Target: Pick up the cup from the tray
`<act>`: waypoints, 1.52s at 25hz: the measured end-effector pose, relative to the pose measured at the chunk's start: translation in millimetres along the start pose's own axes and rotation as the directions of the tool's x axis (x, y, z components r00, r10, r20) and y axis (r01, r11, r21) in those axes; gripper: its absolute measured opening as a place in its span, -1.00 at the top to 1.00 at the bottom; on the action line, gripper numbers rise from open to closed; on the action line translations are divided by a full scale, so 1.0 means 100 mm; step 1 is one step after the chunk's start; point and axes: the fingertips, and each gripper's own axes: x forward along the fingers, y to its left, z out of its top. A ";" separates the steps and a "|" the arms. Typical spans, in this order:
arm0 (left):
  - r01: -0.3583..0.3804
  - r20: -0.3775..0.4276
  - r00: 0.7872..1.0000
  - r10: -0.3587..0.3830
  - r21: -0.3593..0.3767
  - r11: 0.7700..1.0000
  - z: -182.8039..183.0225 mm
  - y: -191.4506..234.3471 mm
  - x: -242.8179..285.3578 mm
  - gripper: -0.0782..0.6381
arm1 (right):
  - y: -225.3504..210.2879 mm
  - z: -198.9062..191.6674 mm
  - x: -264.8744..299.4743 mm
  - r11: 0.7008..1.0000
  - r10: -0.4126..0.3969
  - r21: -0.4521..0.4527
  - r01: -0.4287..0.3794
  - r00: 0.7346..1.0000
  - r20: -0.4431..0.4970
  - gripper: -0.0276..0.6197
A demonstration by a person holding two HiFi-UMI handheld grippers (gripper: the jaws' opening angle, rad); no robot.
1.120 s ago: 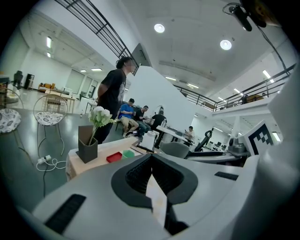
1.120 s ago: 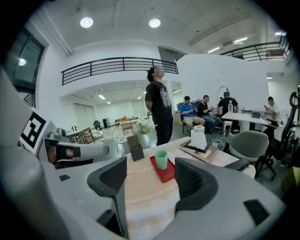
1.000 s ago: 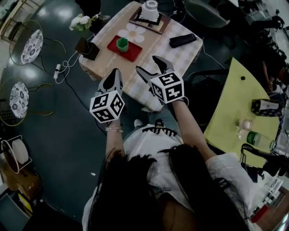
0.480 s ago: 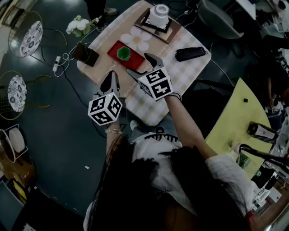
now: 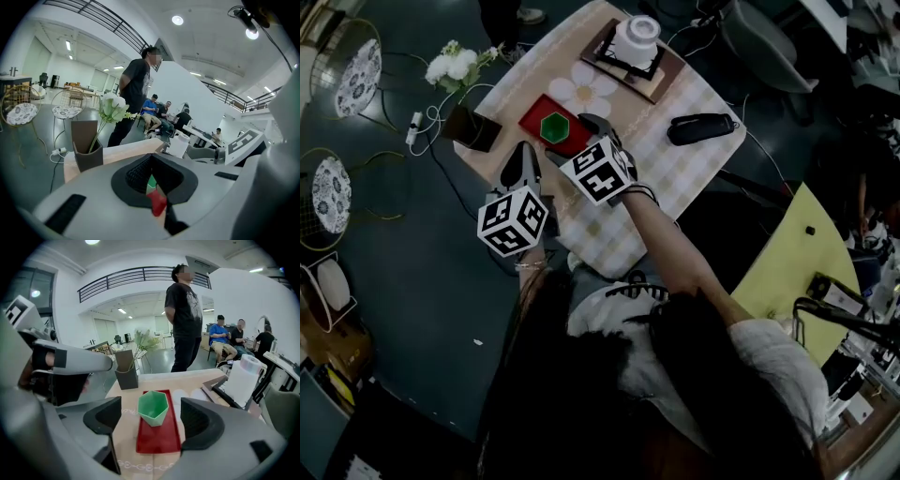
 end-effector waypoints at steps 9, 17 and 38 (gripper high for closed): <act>-0.042 -0.047 0.998 0.040 -0.036 0.998 -0.16 0.17 0.22 0.76 | 0.01 -0.05 0.49 0.998 0.039 -0.051 -0.044 0.995 -0.087 -0.26; -0.057 -0.066 0.996 0.054 -0.046 0.997 -0.23 0.24 0.26 0.76 | 0.00 -0.20 0.70 0.995 0.028 -0.088 -0.043 0.986 -0.167 -0.25; 0.071 -0.086 0.994 -0.070 0.008 0.997 -0.25 -0.27 0.39 0.76 | -0.49 -0.32 0.08 0.995 -0.098 -0.043 0.092 0.985 -0.143 -0.08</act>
